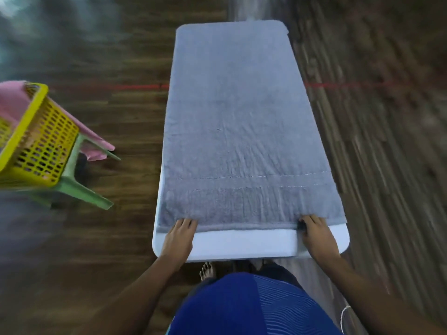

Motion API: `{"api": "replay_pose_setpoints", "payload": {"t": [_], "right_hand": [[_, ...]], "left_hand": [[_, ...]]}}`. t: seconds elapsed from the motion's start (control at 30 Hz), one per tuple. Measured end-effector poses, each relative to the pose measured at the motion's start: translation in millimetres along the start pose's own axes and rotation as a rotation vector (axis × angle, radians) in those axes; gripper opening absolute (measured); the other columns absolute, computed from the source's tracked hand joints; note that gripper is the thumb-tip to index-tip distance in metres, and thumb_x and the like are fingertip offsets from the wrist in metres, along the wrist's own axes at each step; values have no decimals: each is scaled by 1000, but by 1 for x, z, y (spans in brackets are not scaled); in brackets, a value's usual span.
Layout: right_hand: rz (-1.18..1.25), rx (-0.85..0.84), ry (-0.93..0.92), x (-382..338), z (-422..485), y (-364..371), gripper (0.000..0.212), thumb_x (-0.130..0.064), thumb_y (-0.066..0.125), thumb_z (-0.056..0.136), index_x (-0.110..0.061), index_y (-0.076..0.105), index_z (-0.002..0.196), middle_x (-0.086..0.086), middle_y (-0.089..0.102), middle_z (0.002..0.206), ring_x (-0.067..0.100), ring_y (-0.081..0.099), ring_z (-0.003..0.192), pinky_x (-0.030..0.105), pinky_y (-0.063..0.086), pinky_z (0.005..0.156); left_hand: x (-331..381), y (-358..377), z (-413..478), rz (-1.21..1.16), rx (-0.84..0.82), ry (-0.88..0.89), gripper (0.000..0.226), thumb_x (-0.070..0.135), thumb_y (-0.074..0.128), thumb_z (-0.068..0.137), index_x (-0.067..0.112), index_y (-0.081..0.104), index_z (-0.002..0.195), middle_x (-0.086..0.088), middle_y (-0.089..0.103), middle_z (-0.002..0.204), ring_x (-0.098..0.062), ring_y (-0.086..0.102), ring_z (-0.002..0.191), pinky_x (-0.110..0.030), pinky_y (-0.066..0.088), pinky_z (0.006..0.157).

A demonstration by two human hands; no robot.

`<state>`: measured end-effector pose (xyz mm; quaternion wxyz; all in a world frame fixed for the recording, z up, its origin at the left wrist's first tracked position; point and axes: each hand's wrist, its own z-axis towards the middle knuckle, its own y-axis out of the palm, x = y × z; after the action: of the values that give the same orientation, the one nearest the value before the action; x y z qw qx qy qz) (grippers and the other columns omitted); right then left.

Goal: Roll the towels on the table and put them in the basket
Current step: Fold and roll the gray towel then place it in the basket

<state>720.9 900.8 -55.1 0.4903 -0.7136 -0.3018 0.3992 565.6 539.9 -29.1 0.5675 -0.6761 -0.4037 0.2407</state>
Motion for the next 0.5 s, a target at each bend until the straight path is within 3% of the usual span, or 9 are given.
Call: {"api": "replay_pose_setpoints", "payload": {"t": [0.17,0.37,0.5], "right_hand": [[-33,4,-36,-12,1,3,38,14,63,64,-5,65,96,12,64,91,35,58,88,43,52,72],[-108,6,-214,-6,3,-5,39,5,74,59,-13,65,93,6,63,89,29,59,79,40,50,65],[-157,29,-207,14,5,-15,44,2,77,58,-15,64,96,6,61,96,31,59,82,42,52,65]], "left_hand": [[-12,-3,8,47,11,20,57,-15,73,33,10,60,83,-6,59,77,-29,58,67,-35,48,50],[-27,3,13,31,26,-61,47,-11,71,45,13,59,84,-4,57,77,-29,55,68,-36,47,57],[-32,1,11,33,26,-105,42,-7,72,52,12,64,89,-5,60,81,-29,56,73,-41,50,63]]}}
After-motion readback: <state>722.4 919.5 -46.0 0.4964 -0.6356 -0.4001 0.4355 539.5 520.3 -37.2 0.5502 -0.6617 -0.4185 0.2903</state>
